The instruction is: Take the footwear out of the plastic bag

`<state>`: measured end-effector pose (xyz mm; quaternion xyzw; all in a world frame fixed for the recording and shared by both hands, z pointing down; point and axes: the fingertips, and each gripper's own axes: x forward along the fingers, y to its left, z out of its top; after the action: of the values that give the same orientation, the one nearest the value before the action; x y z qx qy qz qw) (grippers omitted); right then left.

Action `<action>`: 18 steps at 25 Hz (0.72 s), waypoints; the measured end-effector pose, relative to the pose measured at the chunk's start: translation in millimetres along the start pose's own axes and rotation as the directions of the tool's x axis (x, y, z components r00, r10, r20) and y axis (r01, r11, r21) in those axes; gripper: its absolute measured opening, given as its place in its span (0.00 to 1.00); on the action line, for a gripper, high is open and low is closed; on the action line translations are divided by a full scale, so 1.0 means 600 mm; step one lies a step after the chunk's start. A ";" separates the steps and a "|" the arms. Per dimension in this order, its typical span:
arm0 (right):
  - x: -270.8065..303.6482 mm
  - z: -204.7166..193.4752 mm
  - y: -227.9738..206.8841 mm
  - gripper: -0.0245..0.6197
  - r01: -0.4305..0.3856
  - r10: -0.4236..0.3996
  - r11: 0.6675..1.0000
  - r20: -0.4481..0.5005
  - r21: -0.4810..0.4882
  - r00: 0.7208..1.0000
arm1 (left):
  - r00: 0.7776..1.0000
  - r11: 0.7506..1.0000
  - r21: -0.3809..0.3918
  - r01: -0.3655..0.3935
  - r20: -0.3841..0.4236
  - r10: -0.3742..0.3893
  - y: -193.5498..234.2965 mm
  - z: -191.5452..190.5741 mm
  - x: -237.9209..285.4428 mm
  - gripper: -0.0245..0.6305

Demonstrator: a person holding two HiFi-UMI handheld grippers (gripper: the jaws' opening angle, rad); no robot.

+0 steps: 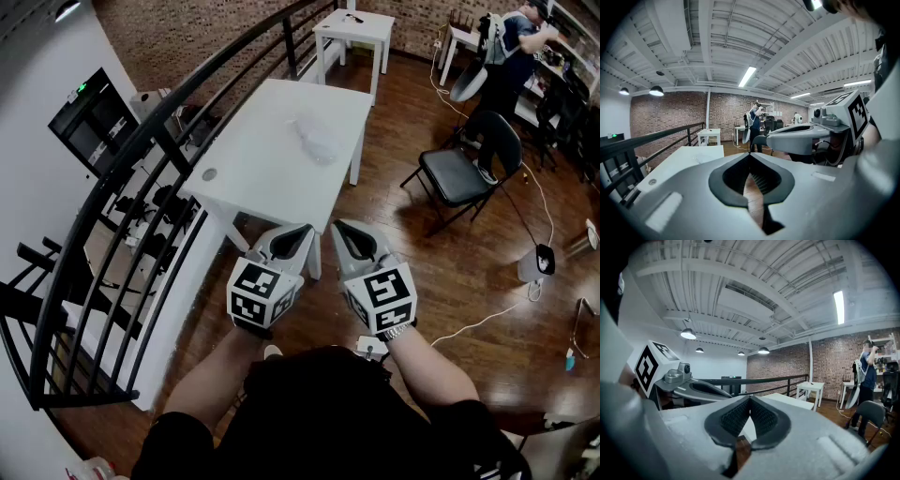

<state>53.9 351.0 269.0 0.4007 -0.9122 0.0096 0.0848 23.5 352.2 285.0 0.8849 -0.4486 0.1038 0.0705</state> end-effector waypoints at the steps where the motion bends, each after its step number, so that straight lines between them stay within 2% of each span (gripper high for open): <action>1: -0.002 0.002 -0.007 0.02 0.001 -0.001 1.000 0.000 0.000 1.000 | 1.000 1.000 0.002 -0.003 0.000 0.003 -0.004 0.001 0.003 0.06; 7: -0.004 0.001 -0.025 0.02 0.001 -0.001 1.000 0.006 0.001 1.000 | 1.000 1.000 0.008 -0.006 -0.008 0.006 -0.010 0.001 0.018 0.06; 18: 0.049 -0.001 -0.067 0.02 0.008 -0.008 1.000 -0.018 -0.003 1.000 | 1.000 1.000 -0.008 -0.001 0.005 0.001 0.036 0.015 0.073 0.06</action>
<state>64.0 302.1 272.5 0.4043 -0.9098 0.0114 0.0935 32.4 303.4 287.6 0.8847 -0.4496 0.0997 0.0728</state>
